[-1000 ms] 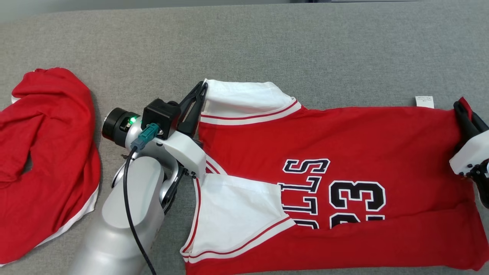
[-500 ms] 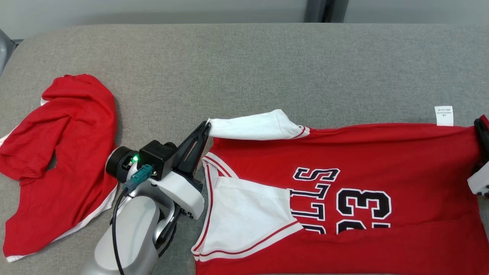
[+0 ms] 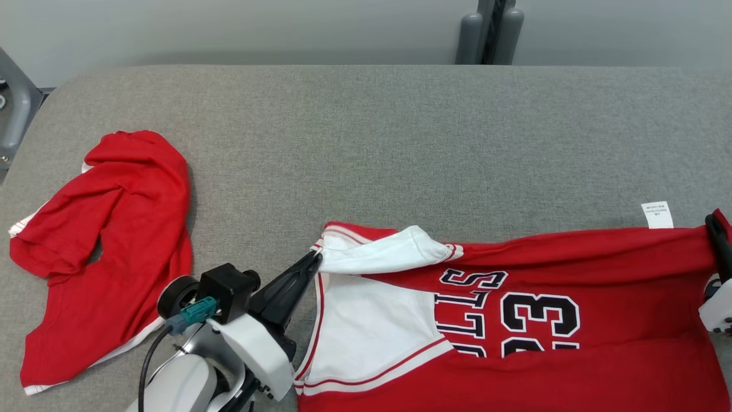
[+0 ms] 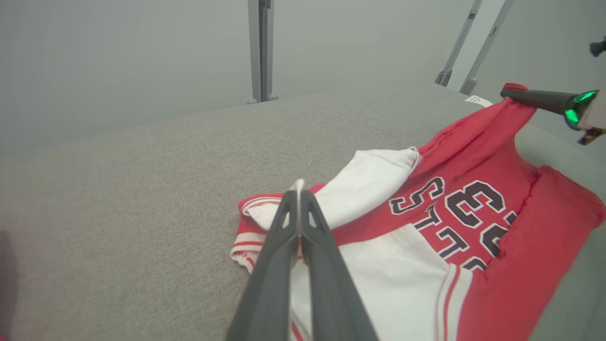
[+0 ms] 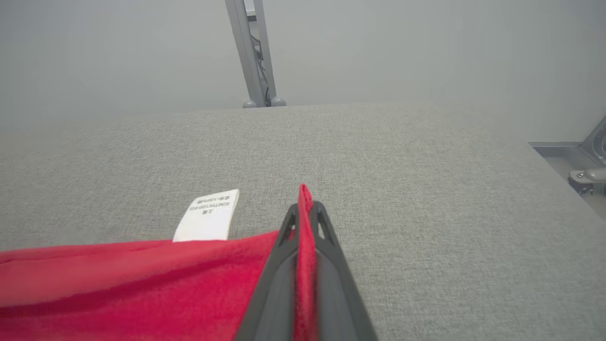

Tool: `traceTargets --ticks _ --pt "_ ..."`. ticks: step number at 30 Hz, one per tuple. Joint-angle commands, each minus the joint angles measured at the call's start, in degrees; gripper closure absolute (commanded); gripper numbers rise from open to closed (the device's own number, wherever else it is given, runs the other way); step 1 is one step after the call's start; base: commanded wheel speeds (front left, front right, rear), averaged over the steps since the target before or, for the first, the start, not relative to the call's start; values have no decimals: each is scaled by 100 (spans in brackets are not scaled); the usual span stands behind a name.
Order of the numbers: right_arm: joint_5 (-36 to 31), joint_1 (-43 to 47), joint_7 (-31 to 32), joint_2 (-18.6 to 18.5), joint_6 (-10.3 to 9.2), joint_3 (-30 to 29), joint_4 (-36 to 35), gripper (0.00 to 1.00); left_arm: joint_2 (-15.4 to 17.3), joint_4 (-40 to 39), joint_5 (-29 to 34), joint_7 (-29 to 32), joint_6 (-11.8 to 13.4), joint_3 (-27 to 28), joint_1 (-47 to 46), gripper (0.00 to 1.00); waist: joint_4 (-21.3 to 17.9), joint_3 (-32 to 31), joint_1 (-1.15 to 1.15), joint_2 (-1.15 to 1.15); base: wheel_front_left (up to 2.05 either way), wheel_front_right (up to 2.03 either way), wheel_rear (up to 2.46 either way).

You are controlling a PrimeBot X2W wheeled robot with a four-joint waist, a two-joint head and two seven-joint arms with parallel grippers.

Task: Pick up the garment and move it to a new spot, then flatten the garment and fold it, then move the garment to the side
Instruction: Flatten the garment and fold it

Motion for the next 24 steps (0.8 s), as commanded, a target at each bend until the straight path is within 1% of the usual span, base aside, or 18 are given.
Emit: traceTargets --ticks 1,6,12,17,24 --pt "-90 74 -32 -54 -2 -41 -63 100 124 -82 -61 46 -1 1 69 100 11 -38 0 0 0 0 0" --pt "-553 291 -32 -130 -2 -124 -466 100 512 -591 -461 393 -1 -177 354 100 27 -150 0 0 0 0 0" --pt "-913 683 -33 -328 -2 -65 -1155 100 990 -1151 -958 793 -2 -675 546 100 69 -288 0 0 0 0 0" --pt "-795 993 -34 -562 -2 226 -1456 100 1252 -1333 -1222 1018 -2 -951 611 100 70 -410 0 0 0 0 0" --pt "-650 1150 -34 -911 -2 663 -1551 100 1564 -1458 -1556 1369 -2 -1241 676 100 8 -508 0 0 0 0 0"
